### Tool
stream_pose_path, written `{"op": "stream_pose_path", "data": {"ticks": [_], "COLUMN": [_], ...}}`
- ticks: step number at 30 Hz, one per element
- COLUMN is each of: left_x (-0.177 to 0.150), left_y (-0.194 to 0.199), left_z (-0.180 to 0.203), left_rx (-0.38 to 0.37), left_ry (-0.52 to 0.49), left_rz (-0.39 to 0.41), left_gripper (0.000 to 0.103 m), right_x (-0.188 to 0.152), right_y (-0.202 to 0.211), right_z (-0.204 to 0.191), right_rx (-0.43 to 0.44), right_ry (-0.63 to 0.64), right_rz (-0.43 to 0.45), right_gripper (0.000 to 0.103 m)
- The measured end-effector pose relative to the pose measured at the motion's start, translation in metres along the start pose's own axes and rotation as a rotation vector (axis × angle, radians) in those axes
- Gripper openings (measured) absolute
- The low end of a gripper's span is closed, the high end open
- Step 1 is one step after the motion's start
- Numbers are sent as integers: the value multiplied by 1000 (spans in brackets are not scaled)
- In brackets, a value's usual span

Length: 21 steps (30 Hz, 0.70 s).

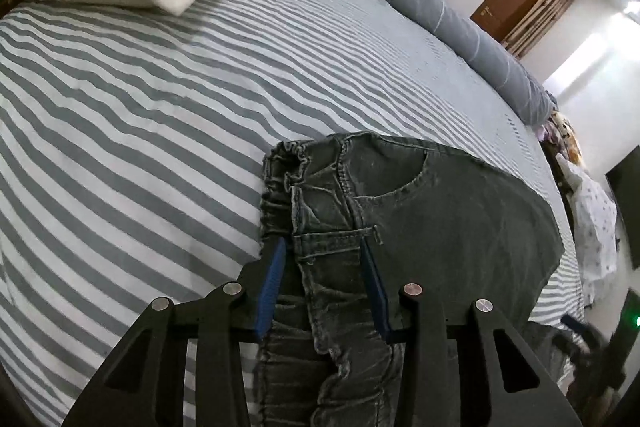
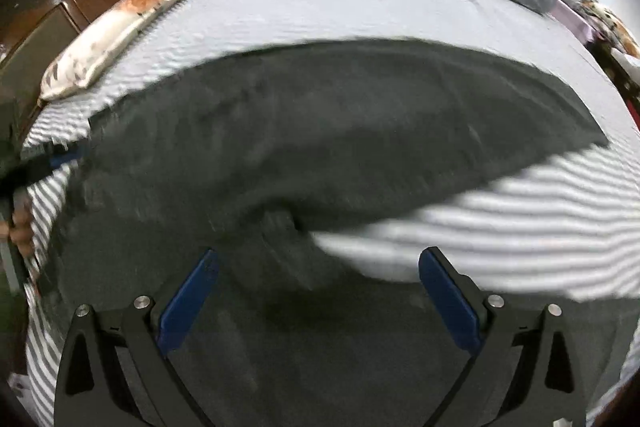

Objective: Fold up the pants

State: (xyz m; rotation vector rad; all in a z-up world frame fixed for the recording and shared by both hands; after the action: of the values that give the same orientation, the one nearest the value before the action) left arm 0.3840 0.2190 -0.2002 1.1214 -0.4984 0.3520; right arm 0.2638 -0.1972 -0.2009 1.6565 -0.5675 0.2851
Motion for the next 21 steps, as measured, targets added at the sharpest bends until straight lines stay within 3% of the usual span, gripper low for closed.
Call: {"op": "stream_pose_path", "data": {"ticks": [7,11,15,21], "left_x": [22,31,38,46], "left_y": [-16,-21,-26,-36], "left_z": [-1,-1,-2,-7], "left_rx": [-21,-29,-31,-61], "left_ry": [1,-6,7,112], "left_rz": [4,16,51,79], "left_gripper": [40,40,40,44], "right_x": [76,124,169,198], "right_y": [-22,-49,-84,-130], "right_z": [-43,-66,-82,-97], "right_rx": [46,110,98,113], "right_ry": [121,193,277,350], "right_rz": [43,4,-41,-125], "right_gripper": [100,100,100,100]}}
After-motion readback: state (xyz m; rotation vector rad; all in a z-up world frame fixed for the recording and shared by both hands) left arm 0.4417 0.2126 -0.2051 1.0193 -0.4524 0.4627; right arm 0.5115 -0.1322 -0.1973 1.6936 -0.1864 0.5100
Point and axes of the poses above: each gripper's, at about its wrist camera, not at the fingertips, and y roughly against the way its jaws point, z to its right, x to its top, the point moved 7 cm from there along -y, roughly the way its jaws point, and after that the axes turned 11 degrees about -y, right-handed, at the moved point
